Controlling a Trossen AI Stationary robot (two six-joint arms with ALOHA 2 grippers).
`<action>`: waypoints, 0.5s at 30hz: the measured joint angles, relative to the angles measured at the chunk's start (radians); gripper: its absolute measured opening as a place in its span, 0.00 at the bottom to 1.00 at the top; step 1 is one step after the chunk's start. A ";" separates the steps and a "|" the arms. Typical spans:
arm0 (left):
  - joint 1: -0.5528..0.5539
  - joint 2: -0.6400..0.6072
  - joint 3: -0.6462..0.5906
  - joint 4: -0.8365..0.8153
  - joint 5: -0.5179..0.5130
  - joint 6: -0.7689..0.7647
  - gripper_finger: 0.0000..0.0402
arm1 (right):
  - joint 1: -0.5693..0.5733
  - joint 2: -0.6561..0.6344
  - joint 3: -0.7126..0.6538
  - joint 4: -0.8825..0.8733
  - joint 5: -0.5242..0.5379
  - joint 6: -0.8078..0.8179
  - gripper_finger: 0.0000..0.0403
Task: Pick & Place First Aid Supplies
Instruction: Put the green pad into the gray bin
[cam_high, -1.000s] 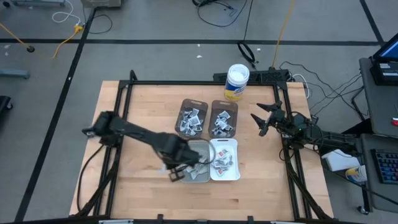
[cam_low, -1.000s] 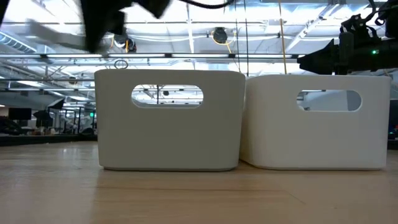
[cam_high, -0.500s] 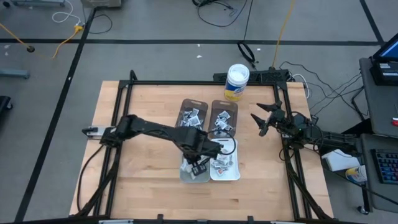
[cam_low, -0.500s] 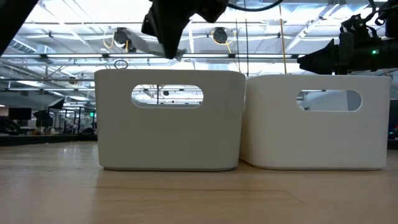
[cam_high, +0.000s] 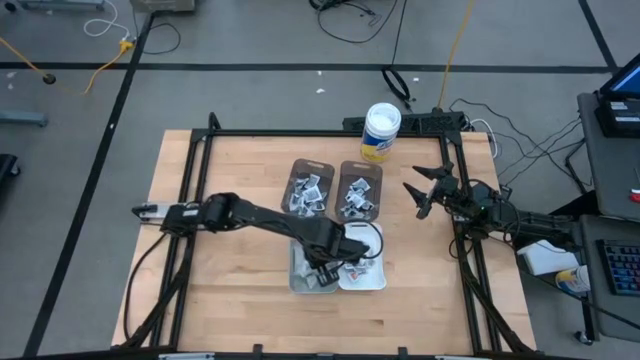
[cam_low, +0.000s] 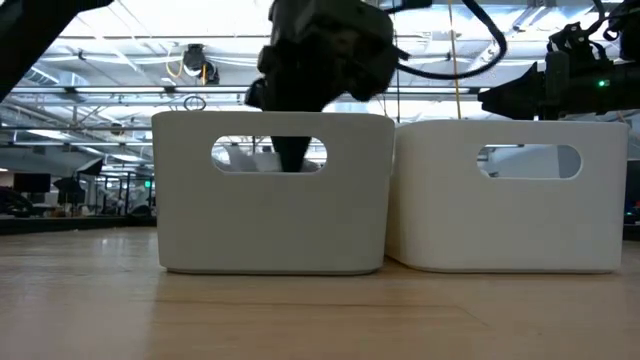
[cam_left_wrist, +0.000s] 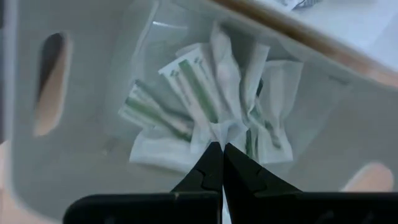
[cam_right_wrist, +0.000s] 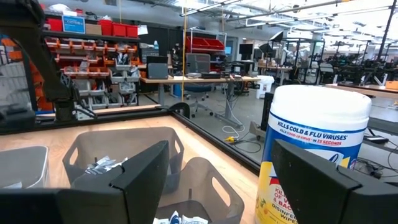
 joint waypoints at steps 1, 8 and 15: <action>-0.001 0.008 0.000 0.011 0.001 0.001 0.00 | 0.000 0.000 0.000 0.001 0.000 0.000 0.69; -0.003 0.036 0.000 0.072 0.009 -0.009 0.01 | 0.000 0.000 0.000 0.000 0.000 0.000 0.69; -0.003 0.030 0.000 0.063 0.020 0.043 0.23 | 0.000 0.000 0.000 0.000 0.000 0.000 0.69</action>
